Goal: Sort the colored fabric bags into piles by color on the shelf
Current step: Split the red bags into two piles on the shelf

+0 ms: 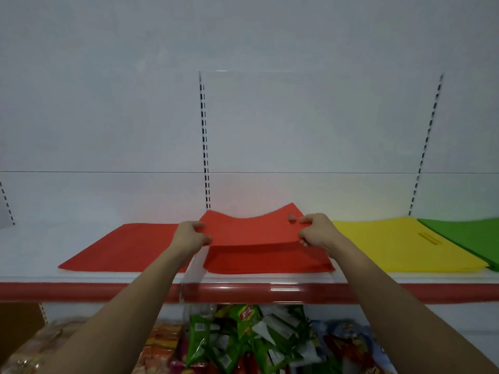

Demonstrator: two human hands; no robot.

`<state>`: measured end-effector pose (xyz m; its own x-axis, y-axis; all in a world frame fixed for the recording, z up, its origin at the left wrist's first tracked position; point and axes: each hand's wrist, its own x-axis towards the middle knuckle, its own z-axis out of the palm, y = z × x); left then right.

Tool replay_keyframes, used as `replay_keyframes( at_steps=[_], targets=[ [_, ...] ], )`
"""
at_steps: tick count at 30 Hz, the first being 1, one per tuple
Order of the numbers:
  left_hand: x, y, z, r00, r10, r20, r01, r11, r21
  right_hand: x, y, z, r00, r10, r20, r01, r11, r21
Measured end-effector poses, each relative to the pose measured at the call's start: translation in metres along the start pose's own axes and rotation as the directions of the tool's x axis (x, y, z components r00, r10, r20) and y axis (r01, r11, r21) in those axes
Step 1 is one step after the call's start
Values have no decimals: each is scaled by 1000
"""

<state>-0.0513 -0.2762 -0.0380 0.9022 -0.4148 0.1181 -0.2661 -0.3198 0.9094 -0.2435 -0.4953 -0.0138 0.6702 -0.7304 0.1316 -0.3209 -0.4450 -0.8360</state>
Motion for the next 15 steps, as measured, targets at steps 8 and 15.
replay_keyframes(
  at_steps=[8,15],
  targets=[
    [-4,-14,35,998,54,37,-65,892,448,12,46,-3,999,36,-20,-39,971,-235],
    [-16,-18,44,994,28,109,-97,713,694,19,47,-2,993,111,-50,-120,836,-535]
  ],
)
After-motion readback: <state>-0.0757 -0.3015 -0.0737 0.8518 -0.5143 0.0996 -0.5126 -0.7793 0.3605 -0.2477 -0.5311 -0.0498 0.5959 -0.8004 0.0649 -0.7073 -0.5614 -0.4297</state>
